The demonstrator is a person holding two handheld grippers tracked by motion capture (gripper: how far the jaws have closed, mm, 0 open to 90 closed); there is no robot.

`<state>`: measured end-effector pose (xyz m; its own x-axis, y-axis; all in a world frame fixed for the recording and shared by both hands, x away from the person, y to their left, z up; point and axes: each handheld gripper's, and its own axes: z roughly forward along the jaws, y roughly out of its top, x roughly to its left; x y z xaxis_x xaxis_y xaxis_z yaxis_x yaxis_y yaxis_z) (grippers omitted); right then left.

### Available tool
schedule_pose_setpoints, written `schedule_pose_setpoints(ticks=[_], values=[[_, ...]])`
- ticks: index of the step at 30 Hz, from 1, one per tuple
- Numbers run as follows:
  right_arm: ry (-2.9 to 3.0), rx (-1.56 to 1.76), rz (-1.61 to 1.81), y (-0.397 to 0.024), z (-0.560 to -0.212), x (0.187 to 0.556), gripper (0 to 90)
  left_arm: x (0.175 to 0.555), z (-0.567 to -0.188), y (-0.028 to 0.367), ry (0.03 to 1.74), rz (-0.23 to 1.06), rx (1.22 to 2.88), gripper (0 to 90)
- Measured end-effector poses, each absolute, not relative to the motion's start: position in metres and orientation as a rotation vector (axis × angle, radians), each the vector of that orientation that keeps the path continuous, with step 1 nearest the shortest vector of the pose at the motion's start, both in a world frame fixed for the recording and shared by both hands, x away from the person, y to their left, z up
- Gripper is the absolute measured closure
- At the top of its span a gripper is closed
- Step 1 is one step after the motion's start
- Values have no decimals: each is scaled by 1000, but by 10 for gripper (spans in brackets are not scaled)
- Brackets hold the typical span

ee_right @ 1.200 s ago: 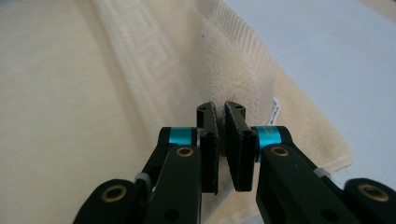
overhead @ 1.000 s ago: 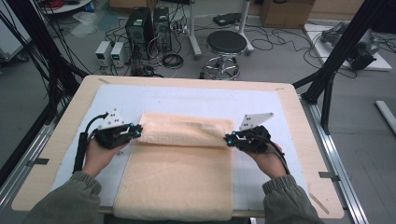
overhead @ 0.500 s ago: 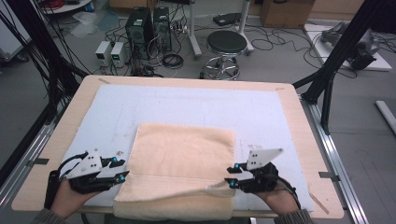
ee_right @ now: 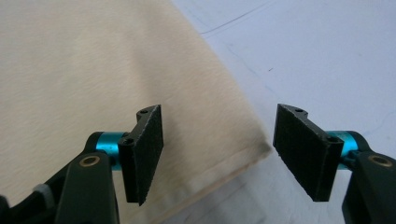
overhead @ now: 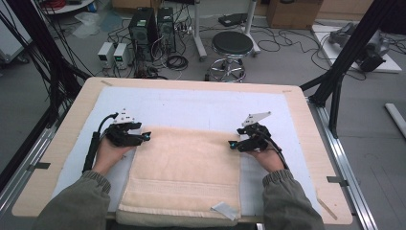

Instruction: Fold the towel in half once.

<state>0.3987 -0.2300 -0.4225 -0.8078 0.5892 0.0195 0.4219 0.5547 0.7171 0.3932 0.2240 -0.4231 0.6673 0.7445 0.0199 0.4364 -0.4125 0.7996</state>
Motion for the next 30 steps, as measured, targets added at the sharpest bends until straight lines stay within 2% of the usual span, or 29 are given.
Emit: schedule_pose_setpoints(ticks=[4, 7, 8, 10, 12, 14, 20, 26, 30], values=[[2600, 870, 1063, -225, -429, 412, 308, 403, -431, 223, 964, 511, 2083, 385], [2635, 924, 1058, -224, -437, 416, 308, 406, -440, 225, 1003, 449, 2108, 394], [2633, 931, 1068, -224, -437, 416, 323, 407, -441, 227, 1001, 397, 2091, 427], [2648, 932, 1079, -225, -436, 416, 471, 406, -440, 226, 989, 371, 2093, 537], [2721, 906, 1122, -224, -434, 416, 731, 404, -439, 223, 957, 355, 2106, 737], [2744, 853, 1105, -218, -432, 414, 805, 402, -437, 219, 954, 386, 2117, 826], [2649, 835, 1112, -216, -418, 420, 833, 408, -426, 223, 1016, 471, 2017, 853], [2538, 854, 1072, -212, -385, 449, 834, 433, -390, 215, 1022, 584, 1963, 854], [2488, 873, 1069, -215, -366, 465, 824, 446, -375, 211, 1017, 604, 1968, 851]])
